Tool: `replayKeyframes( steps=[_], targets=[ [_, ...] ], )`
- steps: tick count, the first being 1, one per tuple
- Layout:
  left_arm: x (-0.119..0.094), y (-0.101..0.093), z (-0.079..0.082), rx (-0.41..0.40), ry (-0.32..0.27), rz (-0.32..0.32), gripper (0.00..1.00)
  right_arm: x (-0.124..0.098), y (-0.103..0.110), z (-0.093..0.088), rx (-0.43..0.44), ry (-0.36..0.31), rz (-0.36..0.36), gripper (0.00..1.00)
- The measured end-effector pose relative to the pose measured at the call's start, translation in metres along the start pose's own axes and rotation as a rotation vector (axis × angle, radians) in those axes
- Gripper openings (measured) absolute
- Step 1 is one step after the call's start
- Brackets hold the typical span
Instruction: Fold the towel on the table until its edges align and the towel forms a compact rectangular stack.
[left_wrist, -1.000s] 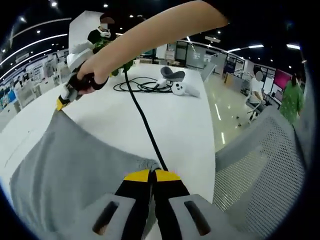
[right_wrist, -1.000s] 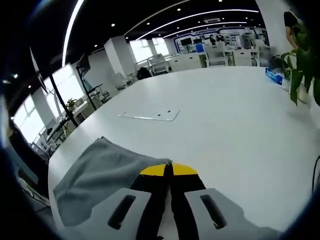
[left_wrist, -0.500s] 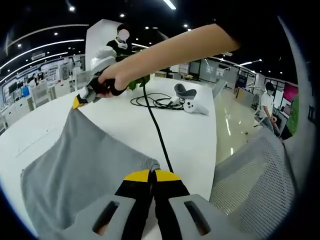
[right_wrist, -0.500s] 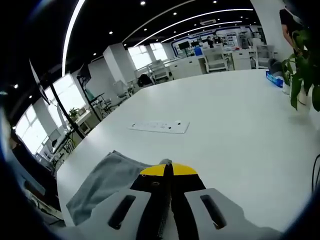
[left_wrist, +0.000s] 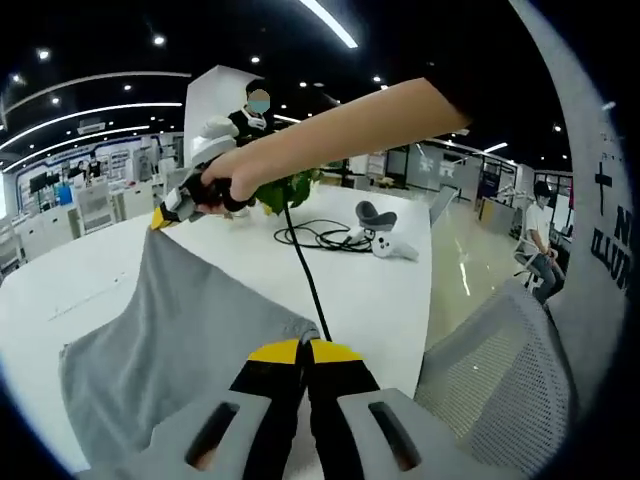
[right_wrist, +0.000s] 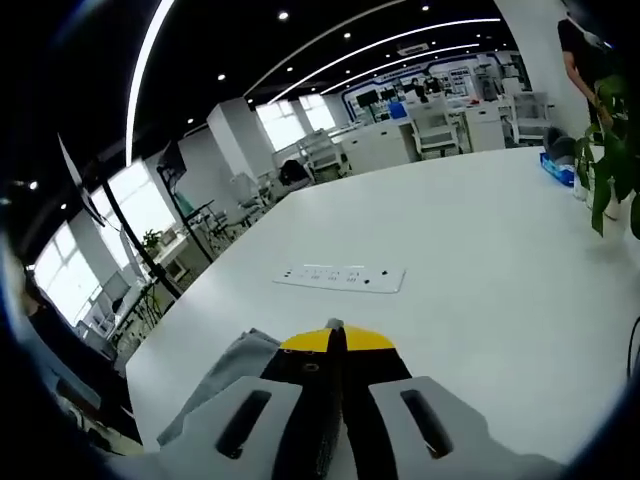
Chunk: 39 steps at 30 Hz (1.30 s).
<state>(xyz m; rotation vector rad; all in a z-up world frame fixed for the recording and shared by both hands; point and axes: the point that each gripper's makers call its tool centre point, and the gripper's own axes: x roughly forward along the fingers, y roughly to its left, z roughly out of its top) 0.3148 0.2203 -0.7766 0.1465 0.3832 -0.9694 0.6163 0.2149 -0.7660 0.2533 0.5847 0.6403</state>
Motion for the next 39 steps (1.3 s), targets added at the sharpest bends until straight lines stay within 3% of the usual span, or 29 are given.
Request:
replayKeyframes(
  steps=[14, 24, 39],
  targets=[
    [-0.043, 0.016, 0.006, -0.033, -0.046, 0.04, 0.01, 0.013, 0.043, 0.015, 0.015, -0.02, 0.027, 0.0],
    [-0.07, 0.03, 0.0, -0.065, -0.052, 0.081, 0.01, 0.022, 0.061, 0.018, 0.01, -0.021, 0.027, 0.0],
    [-0.085, 0.036, 0.003, -0.066, -0.082, 0.097, 0.01, 0.027, 0.076, 0.024, 0.006, -0.026, 0.021, 0.0]
  ],
)
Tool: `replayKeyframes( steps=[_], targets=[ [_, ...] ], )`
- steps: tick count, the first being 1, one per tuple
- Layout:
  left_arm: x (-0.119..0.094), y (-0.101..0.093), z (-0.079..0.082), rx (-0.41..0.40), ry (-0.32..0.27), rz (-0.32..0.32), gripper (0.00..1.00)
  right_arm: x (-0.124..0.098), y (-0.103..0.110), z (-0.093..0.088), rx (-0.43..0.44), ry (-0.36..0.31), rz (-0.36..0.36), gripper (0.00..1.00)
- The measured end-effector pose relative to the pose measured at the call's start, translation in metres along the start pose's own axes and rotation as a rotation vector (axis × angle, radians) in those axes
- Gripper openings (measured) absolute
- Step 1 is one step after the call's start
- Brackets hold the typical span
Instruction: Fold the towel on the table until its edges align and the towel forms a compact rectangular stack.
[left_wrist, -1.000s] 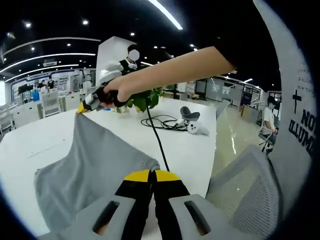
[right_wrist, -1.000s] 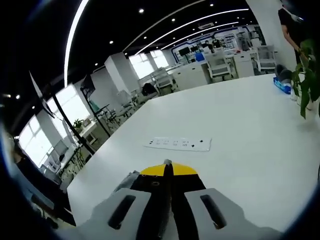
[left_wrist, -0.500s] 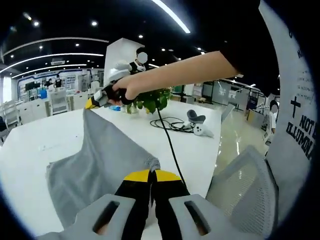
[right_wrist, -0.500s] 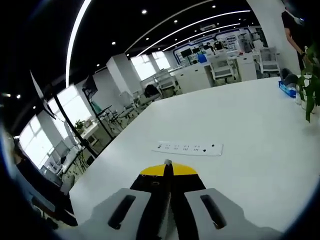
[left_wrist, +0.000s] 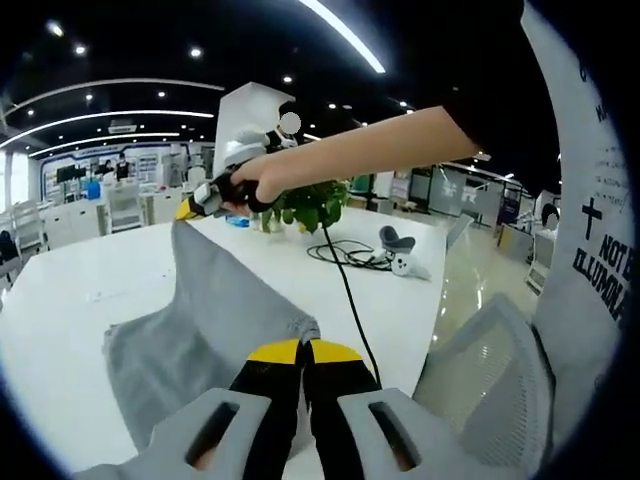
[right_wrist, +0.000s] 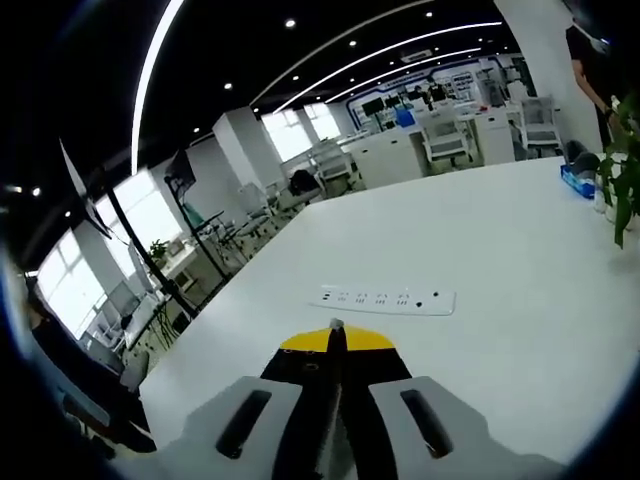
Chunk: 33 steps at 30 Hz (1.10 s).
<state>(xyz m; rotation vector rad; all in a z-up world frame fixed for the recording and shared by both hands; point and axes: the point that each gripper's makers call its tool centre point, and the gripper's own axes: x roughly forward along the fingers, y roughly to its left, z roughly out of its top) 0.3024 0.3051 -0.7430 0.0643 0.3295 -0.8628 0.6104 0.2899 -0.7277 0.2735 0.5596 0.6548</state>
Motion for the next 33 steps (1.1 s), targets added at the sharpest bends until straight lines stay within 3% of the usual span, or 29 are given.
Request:
replayKeyframes(
  steps=[21, 33],
  targets=[
    [-0.026, 0.015, -0.009, -0.045, -0.007, 0.064, 0.02, 0.011, 0.024, -0.001, -0.017, 0.011, 0.0, 0.0],
    [-0.041, 0.031, -0.026, -0.09, 0.036, 0.108, 0.02, 0.027, 0.035, -0.011, -0.025, 0.034, 0.002, 0.0]
  ],
)
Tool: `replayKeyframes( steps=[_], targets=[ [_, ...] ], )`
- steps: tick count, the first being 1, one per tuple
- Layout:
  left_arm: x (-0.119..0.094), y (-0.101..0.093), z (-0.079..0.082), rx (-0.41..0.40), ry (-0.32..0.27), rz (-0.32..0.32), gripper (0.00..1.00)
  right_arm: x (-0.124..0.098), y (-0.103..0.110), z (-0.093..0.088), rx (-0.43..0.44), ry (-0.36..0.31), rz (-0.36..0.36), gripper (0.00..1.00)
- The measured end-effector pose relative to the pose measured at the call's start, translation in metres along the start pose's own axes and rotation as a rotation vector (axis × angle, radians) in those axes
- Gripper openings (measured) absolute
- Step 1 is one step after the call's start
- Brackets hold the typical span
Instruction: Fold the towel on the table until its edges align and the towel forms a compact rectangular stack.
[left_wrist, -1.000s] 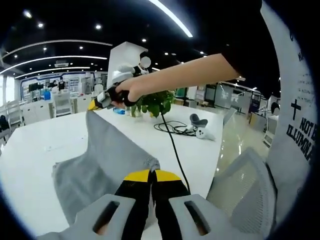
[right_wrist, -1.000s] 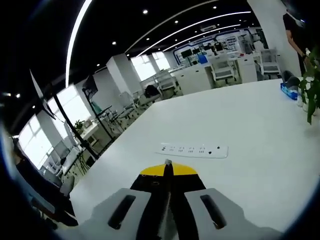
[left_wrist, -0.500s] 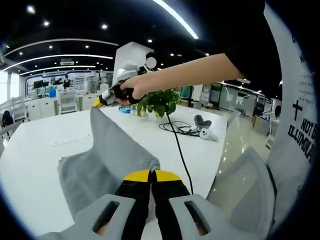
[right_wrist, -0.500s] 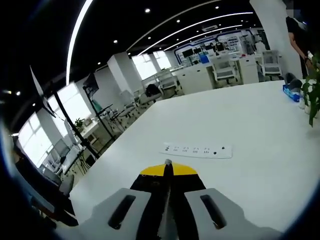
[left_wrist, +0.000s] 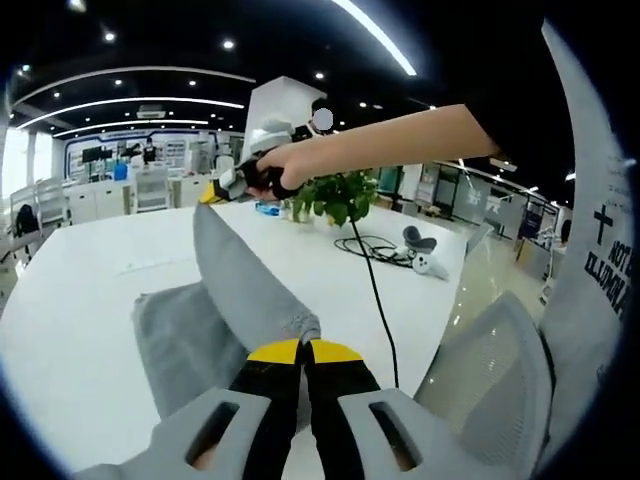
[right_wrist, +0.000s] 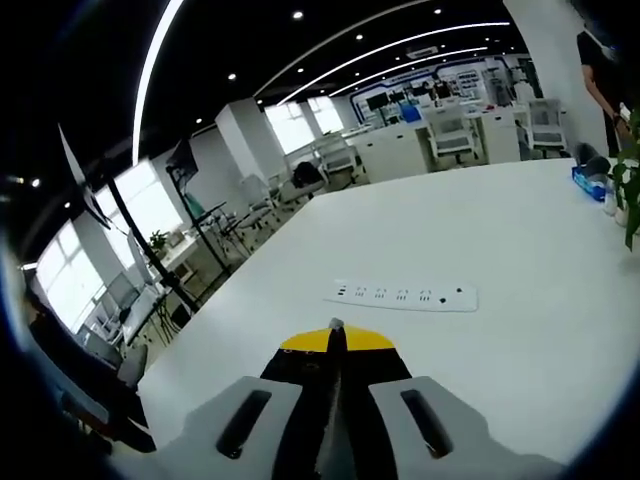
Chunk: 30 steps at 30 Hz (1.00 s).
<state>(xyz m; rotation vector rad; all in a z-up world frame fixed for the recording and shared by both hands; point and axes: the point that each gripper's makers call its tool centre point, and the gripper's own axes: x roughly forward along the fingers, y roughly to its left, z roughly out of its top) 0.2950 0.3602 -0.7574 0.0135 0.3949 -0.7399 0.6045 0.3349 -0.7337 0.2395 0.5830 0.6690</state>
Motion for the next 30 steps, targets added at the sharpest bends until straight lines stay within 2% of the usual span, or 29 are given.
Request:
replayKeyframes(
  steps=[13, 16, 22, 30],
  targets=[
    [-0.009, 0.018, -0.016, -0.046, 0.032, 0.037, 0.02, 0.019, 0.006, -0.012, -0.02, 0.027, -0.007, 0.0],
    [-0.01, 0.021, -0.021, -0.027, 0.049, 0.047, 0.02, 0.025, 0.007, -0.017, -0.017, 0.039, -0.008, 0.0],
    [-0.015, 0.025, -0.031, -0.054, 0.069, 0.052, 0.02, 0.033, 0.011, -0.028, -0.012, 0.061, -0.005, 0.0],
    [-0.019, 0.03, -0.036, -0.089, 0.07, 0.071, 0.02, 0.041, 0.02, -0.029, -0.009, 0.07, 0.006, 0.0]
  ],
)
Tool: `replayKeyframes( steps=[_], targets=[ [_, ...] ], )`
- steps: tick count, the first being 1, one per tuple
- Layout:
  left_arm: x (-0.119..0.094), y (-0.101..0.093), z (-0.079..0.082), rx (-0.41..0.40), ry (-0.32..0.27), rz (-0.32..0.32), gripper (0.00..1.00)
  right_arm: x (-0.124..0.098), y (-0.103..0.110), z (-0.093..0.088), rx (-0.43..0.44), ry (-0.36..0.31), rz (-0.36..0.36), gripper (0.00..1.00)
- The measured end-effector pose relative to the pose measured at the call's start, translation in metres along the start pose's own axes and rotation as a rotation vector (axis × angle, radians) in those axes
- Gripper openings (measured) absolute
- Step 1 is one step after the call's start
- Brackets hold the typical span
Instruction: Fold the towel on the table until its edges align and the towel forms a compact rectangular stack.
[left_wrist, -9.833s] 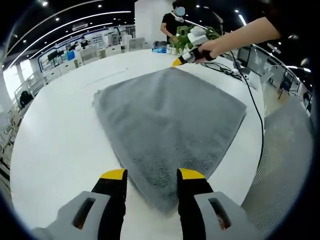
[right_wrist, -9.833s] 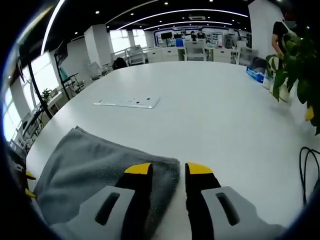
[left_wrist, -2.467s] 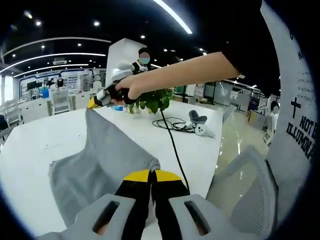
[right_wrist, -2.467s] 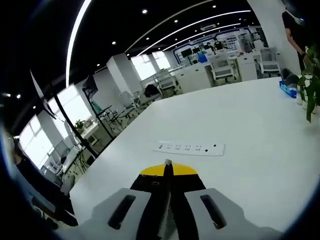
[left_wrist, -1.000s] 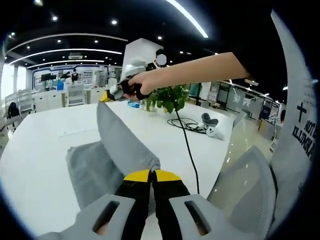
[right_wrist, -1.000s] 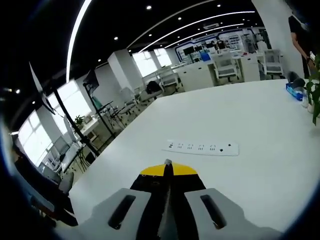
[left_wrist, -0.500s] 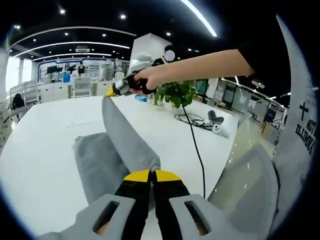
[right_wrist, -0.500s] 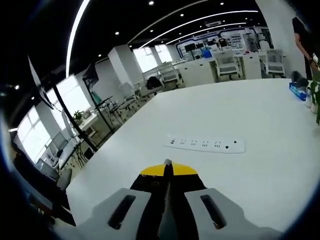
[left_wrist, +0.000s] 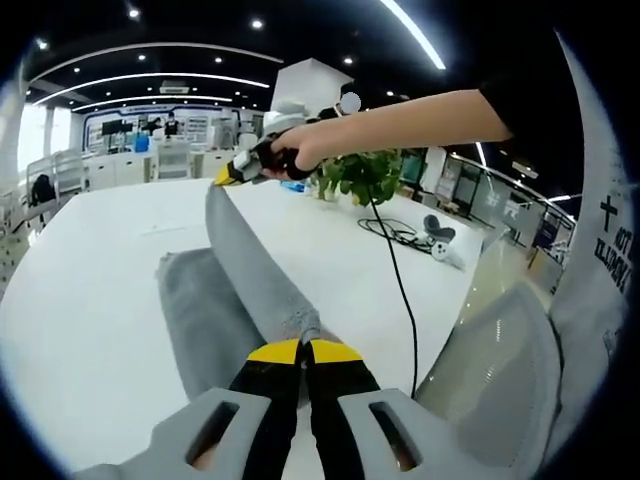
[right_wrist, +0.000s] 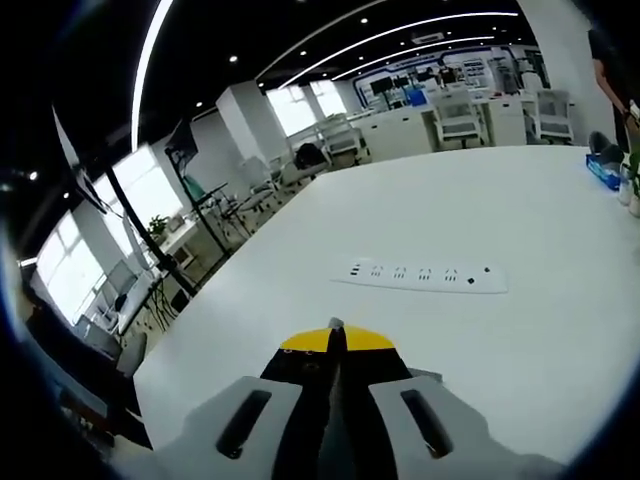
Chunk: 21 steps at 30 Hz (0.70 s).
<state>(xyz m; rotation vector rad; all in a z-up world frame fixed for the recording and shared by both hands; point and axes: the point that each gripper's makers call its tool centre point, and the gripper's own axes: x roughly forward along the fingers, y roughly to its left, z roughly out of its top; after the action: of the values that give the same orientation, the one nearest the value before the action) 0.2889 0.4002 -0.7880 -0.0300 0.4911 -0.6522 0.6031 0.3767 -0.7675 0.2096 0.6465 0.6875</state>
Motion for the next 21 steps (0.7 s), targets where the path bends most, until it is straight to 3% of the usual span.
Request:
replayKeyframes(
  steps=[13, 21],
  targets=[
    [-0.006, 0.023, -0.021, -0.084, 0.018, 0.046, 0.02, 0.02, 0.003, -0.017, -0.015, 0.03, -0.011, 0.0],
    [-0.005, 0.025, -0.031, -0.113, 0.038, 0.057, 0.02, 0.034, 0.007, -0.028, -0.008, 0.052, -0.007, 0.0]
  ],
)
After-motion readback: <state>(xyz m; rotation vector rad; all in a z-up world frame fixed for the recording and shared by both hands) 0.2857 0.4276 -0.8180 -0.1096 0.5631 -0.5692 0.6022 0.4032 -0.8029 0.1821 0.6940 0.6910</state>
